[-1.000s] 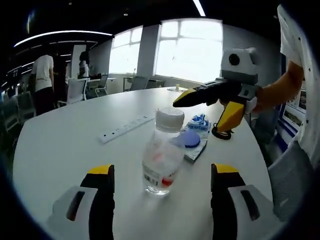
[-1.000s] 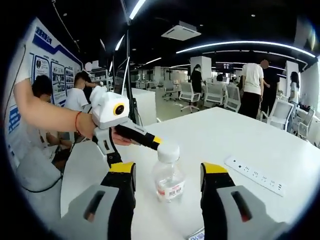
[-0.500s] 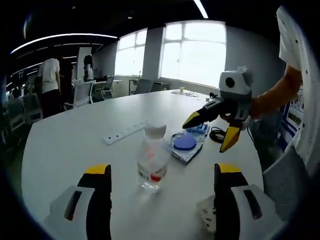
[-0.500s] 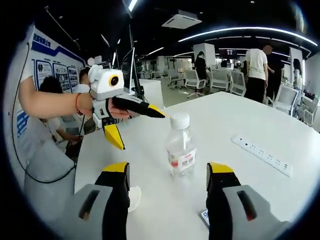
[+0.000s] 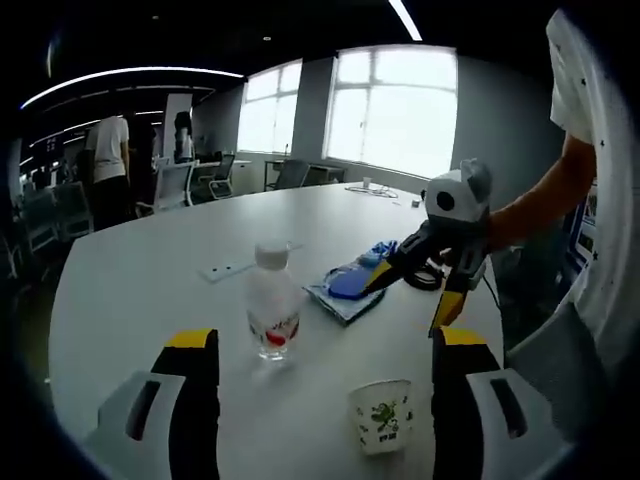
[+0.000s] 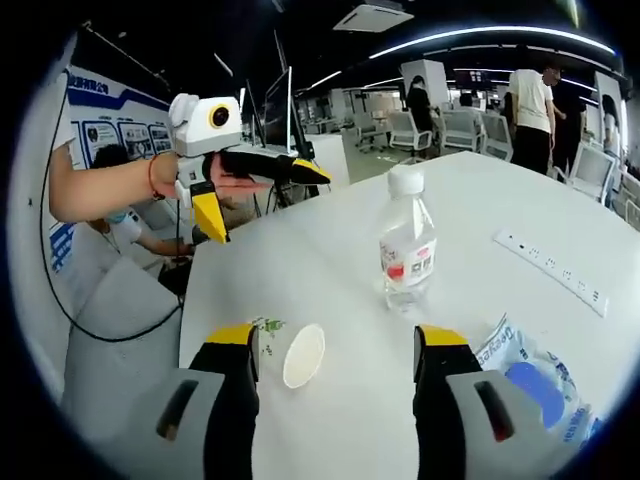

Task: Arrange the tabletop items into an orderly group along one side of the table until the central work area is clear of visible clutter.

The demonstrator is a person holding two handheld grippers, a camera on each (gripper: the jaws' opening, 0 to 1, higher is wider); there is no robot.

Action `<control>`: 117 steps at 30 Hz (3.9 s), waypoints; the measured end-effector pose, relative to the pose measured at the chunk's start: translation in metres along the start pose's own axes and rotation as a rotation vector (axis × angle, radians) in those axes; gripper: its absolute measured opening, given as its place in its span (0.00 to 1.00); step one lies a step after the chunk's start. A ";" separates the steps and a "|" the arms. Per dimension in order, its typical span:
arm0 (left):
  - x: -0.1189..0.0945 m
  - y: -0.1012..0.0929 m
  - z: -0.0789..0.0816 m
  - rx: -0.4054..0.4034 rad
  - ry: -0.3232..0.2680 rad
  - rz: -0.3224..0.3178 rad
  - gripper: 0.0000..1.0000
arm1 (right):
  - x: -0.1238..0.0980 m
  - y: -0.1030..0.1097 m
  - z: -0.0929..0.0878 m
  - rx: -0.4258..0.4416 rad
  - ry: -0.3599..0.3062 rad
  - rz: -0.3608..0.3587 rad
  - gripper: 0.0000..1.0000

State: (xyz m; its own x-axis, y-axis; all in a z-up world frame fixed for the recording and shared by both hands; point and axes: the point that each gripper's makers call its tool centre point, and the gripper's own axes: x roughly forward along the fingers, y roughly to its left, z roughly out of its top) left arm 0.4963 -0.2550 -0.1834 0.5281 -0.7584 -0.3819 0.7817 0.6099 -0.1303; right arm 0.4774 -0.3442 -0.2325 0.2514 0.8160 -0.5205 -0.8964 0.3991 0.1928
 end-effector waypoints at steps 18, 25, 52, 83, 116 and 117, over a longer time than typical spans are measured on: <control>-0.041 -0.036 -0.008 -0.060 -0.013 0.067 0.91 | 0.016 0.030 -0.036 0.066 0.073 0.117 0.51; -0.056 -0.042 -0.015 -0.074 -0.008 0.093 0.90 | 0.035 0.037 -0.045 0.100 0.091 0.170 0.39; -0.078 -0.042 -0.031 -0.116 -0.017 0.154 0.88 | 0.043 0.063 -0.050 0.103 0.167 0.361 0.00; -0.082 -0.056 -0.030 -0.099 -0.050 0.147 0.86 | -0.031 -0.020 0.001 -0.502 0.436 0.203 0.00; -0.093 -0.047 -0.041 -0.140 -0.067 0.184 0.84 | 0.018 -0.111 -0.023 -1.276 0.925 0.270 0.00; -0.093 -0.046 -0.042 -0.142 -0.065 0.185 0.84 | 0.019 -0.112 -0.023 -1.293 0.921 0.271 0.00</control>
State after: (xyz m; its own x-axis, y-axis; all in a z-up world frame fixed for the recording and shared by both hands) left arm 0.3972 -0.2031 -0.1804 0.6819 -0.6412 -0.3518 0.6177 0.7625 -0.1924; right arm 0.5744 -0.3830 -0.2828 0.1758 0.0933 -0.9800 -0.6877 -0.7007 -0.1901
